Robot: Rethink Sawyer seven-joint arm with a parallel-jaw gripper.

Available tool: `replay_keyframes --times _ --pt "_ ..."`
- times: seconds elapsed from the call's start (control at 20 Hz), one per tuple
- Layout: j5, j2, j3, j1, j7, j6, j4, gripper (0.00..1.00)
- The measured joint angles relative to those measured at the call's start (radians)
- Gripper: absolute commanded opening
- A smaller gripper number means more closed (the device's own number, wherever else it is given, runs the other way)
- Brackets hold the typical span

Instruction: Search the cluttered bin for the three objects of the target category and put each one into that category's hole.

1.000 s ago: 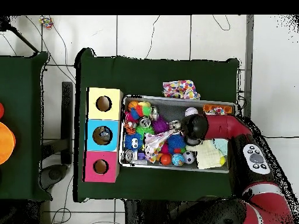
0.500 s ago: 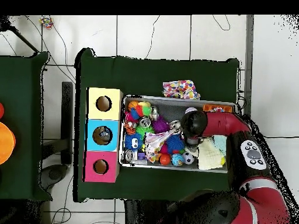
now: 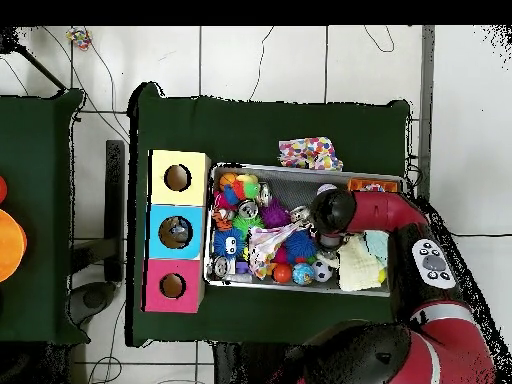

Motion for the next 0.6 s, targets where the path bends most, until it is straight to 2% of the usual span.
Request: replay_keyframes --times 0.35,0.6 --pt "0.009 -0.006 0.032 -0.044 0.0 -0.02 0.023 1.0" --pt "0.008 -0.038 0.072 -0.112 0.0 -0.139 0.108 1.0"
